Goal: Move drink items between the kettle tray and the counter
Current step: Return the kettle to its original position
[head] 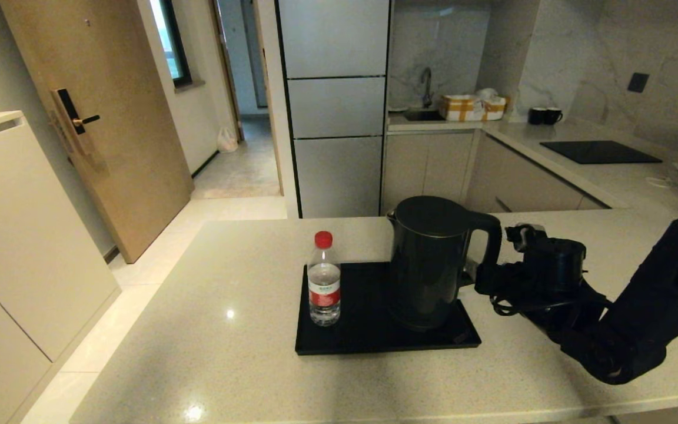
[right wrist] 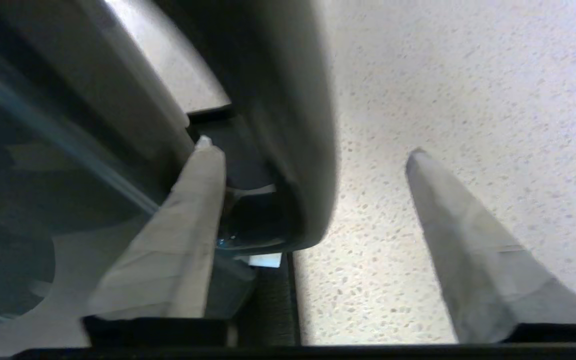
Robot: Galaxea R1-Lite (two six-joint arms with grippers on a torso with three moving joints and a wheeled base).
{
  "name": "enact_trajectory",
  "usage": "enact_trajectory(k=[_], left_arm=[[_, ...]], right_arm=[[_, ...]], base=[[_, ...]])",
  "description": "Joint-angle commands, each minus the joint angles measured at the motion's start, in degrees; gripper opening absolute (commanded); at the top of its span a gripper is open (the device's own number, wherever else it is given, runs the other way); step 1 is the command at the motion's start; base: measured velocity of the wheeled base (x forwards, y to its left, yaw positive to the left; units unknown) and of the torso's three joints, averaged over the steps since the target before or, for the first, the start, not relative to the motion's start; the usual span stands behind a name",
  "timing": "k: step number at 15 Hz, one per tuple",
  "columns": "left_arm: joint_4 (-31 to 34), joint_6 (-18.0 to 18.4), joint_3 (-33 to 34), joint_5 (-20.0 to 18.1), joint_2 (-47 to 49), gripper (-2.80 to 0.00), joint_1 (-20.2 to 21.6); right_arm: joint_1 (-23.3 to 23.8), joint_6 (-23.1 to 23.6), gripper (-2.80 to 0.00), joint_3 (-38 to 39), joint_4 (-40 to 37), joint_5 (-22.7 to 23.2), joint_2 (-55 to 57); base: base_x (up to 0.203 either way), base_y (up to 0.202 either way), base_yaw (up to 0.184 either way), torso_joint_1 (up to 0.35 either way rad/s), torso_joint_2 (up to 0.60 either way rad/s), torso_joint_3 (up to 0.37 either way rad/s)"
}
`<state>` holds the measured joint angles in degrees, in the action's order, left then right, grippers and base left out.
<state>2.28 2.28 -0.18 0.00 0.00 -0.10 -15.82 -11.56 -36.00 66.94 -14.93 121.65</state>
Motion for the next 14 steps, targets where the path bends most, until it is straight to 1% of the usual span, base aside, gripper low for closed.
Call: enact_trajectory(k=[1,4,6,8,11,12,14], left_arm=[[0.0,0.0,0.0,0.0,0.0,-2.8,0.0],[0.0,0.0,0.0,0.0,0.0,-2.8,0.0],[0.0,0.0,0.0,0.0,0.0,-2.8,0.0],[0.0,0.0,0.0,0.0,0.0,-2.8,0.0],[0.0,0.0,0.0,0.0,0.0,-2.8,0.0],[0.0,0.0,0.0,0.0,0.0,-2.8,0.0],[0.0,0.0,0.0,0.0,0.0,-2.8,0.0]], right_arm=[[0.5,0.0,0.0,1.1,-0.4,1.8,-3.4],[0.6,0.0,0.0,2.8,-4.9,6.3,-11.0],[0.8,0.0,0.0,3.3,-6.4,7.9,-12.6],[1.0,0.4,0.0,4.5,-8.4,11.4,-17.0],[1.0,0.5,0.0,4.7,-12.4,13.3,-24.3],[1.0,0.6,-2.8,4.5,-14.2,13.4,-26.3],[0.8,0.6,-2.8,3.8,-17.9,13.7,-32.3]], base=[[0.0,0.0,0.0,0.0,0.0,0.0],[0.0,0.0,0.0,0.0,0.0,0.0],[0.0,0.0,0.0,0.0,0.0,0.0],[0.0,0.0,0.0,0.0,0.0,0.0],[0.0,0.0,0.0,0.0,0.0,0.0],[0.0,0.0,0.0,0.0,0.0,0.0],[0.0,0.0,0.0,0.0,0.0,0.0]])
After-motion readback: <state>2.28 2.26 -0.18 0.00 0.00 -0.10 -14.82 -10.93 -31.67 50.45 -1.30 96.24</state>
